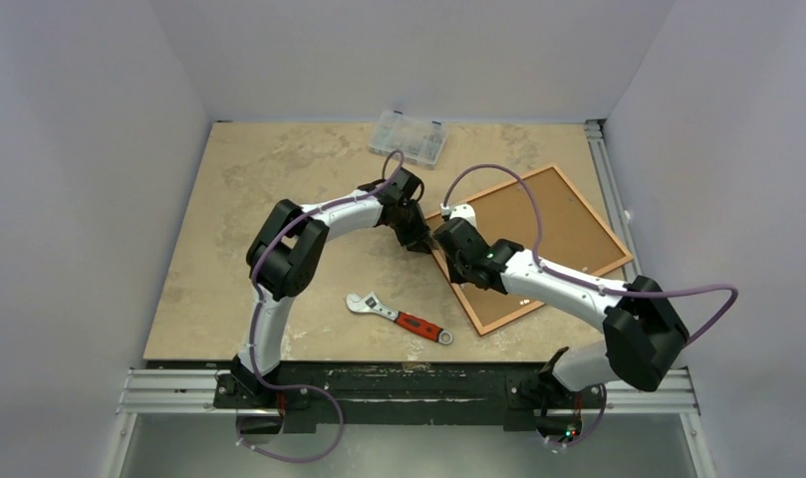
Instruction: Take the photo out of the frame
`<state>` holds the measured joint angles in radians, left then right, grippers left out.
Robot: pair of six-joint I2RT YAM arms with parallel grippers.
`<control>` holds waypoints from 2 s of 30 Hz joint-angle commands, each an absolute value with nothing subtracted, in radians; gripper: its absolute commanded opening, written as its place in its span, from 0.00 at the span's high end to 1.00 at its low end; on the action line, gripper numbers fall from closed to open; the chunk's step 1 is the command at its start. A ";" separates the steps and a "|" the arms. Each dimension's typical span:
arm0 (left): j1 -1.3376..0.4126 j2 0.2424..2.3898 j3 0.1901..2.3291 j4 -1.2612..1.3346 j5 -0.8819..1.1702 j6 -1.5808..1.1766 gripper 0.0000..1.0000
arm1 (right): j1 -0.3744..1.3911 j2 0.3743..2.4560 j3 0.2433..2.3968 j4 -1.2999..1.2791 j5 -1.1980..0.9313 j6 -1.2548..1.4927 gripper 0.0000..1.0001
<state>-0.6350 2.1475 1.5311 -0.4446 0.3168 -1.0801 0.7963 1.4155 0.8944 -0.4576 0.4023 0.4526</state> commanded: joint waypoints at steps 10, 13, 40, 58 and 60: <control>-0.617 2.159 1.516 -0.439 0.322 -1.043 0.93 | 0.795 1.333 0.839 -0.491 0.433 0.484 1.00; -0.616 2.159 1.517 -0.439 0.321 -1.043 0.93 | 0.795 1.340 0.846 -0.505 0.441 0.484 1.00; -0.613 2.179 1.532 -0.432 0.337 -1.054 0.93 | 0.765 1.395 0.893 -0.466 0.391 0.451 1.00; -0.612 2.175 1.523 -0.431 0.334 -1.055 0.93 | 0.765 1.344 0.847 -0.536 0.445 0.482 1.00; -0.612 2.174 1.524 -0.431 0.336 -1.055 0.92 | 0.765 1.329 0.854 -0.543 0.444 0.480 1.00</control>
<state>-0.6228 2.1544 1.5276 -0.4343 0.3527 -1.0809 0.7670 1.3655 0.8574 -0.4866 0.3950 0.4778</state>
